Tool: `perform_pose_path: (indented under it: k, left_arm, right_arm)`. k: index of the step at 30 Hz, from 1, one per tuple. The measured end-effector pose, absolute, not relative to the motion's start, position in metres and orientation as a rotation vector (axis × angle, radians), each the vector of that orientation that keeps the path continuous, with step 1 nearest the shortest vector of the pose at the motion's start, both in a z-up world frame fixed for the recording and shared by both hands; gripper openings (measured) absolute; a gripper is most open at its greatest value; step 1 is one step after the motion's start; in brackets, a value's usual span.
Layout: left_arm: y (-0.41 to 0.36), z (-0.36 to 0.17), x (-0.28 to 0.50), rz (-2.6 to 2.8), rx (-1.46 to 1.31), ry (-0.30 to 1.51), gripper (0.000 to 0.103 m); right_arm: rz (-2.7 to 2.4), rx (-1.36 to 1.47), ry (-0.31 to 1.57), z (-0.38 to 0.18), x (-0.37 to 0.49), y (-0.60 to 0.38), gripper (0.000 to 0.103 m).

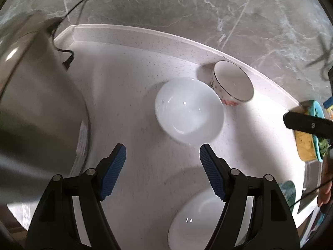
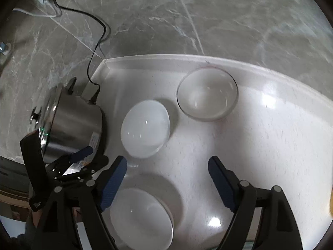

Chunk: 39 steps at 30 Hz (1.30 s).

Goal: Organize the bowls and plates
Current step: 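Open both tools and move them to the second white deep plate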

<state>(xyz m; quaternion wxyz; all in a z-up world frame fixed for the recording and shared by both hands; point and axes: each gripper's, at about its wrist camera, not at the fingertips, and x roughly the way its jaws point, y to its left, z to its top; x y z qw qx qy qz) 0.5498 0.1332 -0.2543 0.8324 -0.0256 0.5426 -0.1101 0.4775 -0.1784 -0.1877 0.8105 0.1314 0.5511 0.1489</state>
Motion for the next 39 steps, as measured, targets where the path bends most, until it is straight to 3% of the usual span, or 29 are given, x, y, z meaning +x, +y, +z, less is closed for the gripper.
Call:
perform_pose_path:
  k: [22,31,32,35,37,38,39]
  left_arm:
    - [0.124,-0.318,0.648,-0.267,-0.014,1.285,0.072]
    - [0.120,-0.339,0.661,-0.295,-0.020,1.297,0.071]
    - [0.119,-0.340,0.662,-0.295,-0.013,1.296,0.069]
    - [0.114,-0.345,0.666,-0.297,0.007,1.305,0.049]
    - [0.112,-0.349,0.670,-0.297,0.019,1.308,0.026]
    - [0.110,-0.350,0.671,-0.305,0.015,1.305,0.024]
    - [0.109,-0.350,0.670,-0.309,0.019,1.299,0.018]
  right_arm:
    - [0.326,0.363,1.260,-0.272,0.532,-0.149,0.082]
    - [0.337,0.350,1.287,-0.291,0.546,-0.139,0.074]
    - [0.337,0.348,1.290,-0.294,0.548,-0.137,0.073]
    - [0.337,0.350,1.293,-0.298,0.550,-0.136,0.070]
    - [0.339,0.343,1.292,-0.300,0.552,-0.134,0.063]
    - [0.344,0.335,1.295,-0.301,0.553,-0.132,0.052]
    - [0.344,0.327,1.299,-0.303,0.553,-0.131,0.035]
